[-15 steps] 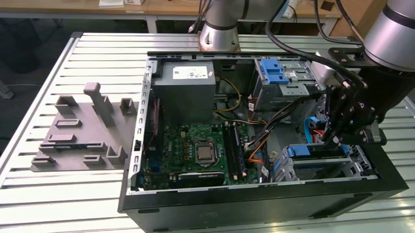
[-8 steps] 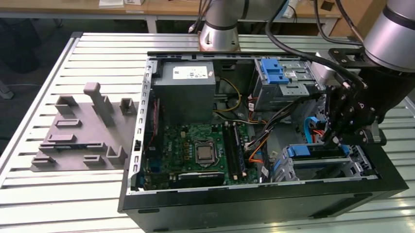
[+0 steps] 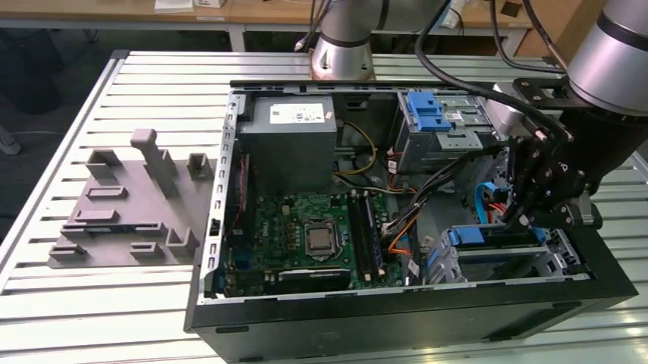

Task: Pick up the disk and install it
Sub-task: 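Insert the first disk wire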

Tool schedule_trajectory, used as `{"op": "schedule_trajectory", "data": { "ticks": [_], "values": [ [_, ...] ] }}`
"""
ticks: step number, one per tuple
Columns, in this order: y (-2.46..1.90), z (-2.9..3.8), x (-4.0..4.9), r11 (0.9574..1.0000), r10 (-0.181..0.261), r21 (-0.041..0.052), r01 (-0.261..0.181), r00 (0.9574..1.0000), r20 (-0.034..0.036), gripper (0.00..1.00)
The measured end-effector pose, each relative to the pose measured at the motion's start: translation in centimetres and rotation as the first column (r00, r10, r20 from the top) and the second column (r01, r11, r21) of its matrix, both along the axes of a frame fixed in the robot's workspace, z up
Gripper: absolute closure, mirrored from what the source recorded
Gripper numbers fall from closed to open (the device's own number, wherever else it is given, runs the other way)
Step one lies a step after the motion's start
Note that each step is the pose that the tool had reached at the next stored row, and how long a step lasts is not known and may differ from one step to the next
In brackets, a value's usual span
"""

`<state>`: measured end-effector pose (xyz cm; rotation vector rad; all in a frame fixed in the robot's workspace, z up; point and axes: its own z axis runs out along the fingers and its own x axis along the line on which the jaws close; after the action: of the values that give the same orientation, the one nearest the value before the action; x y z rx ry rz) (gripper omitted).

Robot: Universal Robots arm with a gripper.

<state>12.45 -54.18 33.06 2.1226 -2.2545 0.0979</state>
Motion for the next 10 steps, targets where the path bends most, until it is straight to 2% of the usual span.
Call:
{"op": "schedule_trajectory", "data": {
  "ticks": [5,10],
  "values": [
    [0.0,-0.24,0.08,1.0,0.0,0.0004,0.0,1.0,-0.0036,0.84],
    [0.0,-0.28,0.1,1.0,0.0,0.0002,0.0,1.0,-0.0041,0.84]
  ]
}}
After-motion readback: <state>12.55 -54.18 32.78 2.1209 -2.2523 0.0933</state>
